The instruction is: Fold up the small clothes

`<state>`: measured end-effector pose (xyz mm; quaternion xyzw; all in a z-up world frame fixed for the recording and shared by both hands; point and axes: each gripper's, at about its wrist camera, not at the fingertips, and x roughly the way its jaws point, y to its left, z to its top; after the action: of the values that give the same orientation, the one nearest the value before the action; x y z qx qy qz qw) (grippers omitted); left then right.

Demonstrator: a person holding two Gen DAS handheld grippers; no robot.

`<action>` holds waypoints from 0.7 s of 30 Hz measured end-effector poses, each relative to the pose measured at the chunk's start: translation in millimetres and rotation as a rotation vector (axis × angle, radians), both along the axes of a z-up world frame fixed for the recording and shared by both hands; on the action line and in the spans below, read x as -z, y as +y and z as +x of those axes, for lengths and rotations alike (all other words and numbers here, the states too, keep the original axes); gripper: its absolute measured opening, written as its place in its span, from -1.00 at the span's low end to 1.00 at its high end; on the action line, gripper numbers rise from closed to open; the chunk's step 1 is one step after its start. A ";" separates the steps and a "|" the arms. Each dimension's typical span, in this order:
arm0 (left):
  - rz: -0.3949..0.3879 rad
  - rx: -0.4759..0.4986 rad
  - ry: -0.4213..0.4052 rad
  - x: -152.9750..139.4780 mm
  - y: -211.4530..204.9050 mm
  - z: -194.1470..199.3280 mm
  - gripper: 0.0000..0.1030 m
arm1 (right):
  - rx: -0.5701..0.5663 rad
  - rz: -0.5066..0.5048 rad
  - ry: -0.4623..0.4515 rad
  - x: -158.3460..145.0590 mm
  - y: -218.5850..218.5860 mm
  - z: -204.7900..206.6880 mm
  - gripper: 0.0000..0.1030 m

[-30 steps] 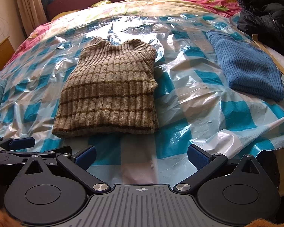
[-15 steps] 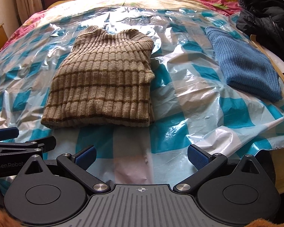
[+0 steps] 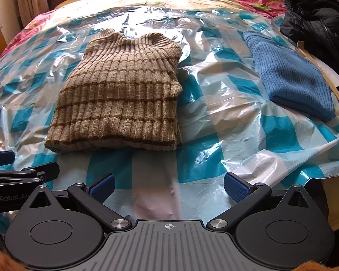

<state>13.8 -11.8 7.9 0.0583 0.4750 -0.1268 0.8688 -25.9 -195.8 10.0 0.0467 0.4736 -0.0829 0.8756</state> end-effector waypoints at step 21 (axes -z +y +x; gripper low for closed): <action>0.023 -0.001 0.016 6.1 -1.7 0.0 0.82 | -0.004 -0.001 0.006 2.4 0.8 -0.8 1.00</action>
<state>13.9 -13.5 1.8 0.0671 0.4835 -0.1214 0.8643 -26.7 -195.0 7.7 0.0448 0.4761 -0.0814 0.8745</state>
